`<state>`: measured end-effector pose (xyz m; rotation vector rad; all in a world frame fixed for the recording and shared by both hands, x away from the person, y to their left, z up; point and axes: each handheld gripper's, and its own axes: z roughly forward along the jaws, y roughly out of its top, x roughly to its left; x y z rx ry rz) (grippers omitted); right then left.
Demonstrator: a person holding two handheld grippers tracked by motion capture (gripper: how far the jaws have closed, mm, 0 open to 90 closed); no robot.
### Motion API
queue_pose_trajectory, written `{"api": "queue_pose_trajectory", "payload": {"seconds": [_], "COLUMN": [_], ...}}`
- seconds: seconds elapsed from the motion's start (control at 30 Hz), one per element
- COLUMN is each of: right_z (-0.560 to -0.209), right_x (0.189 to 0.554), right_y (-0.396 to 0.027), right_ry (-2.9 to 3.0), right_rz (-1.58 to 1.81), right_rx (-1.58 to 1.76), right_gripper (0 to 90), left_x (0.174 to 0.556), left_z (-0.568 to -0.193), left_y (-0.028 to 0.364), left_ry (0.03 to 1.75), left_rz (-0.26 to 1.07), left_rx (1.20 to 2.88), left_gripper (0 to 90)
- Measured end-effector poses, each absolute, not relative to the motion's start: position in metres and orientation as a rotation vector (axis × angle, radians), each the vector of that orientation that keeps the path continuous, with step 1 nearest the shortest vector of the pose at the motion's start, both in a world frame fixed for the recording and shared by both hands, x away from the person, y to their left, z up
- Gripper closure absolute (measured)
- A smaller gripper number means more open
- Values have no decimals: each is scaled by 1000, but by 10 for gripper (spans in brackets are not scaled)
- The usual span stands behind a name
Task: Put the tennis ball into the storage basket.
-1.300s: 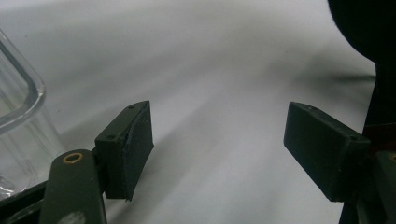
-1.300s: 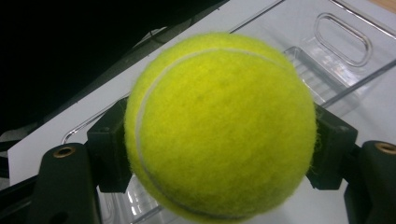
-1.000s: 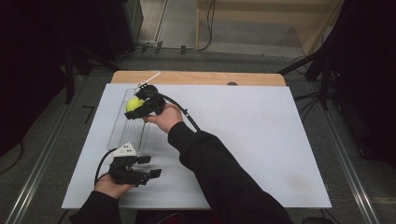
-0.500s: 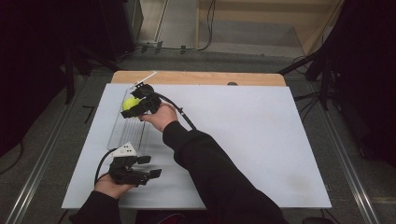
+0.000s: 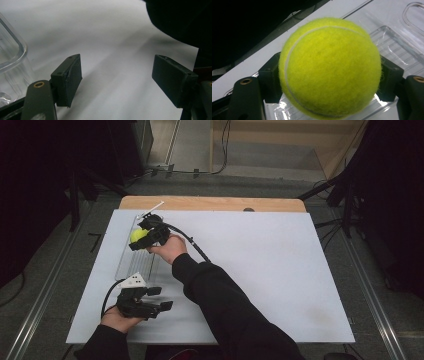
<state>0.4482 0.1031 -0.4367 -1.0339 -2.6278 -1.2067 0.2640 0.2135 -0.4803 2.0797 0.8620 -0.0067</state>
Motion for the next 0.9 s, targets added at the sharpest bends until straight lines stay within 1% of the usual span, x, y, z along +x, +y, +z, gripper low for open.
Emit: {"api": "queue_pose_trajectory", "payload": {"seconds": [0.37,0.4,0.47,0.57,0.9], "right_z": [-444,-444,-444,-441,-425], "right_x": [449,448,448,449,445], "right_y": [107,108,108,104,87], "right_ry": [-2635,-2662,-2660,-2647,-2675], "right_rz": [-1196,-1186,-1203,-1233,-1232], "right_rx": [-1011,-1006,-1000,-1013,-1014], "right_gripper": [225,217,139,104,108], "left_x": [264,264,264,264,265], "left_z": [-480,-480,-480,-480,-480], "left_y": [214,214,214,214,213], "left_ry": [862,862,861,862,858], "left_rz": [-7,-8,-8,-8,-8], "left_rx": [2077,2077,2079,2078,2080], "left_gripper": [245,245,246,245,245]}}
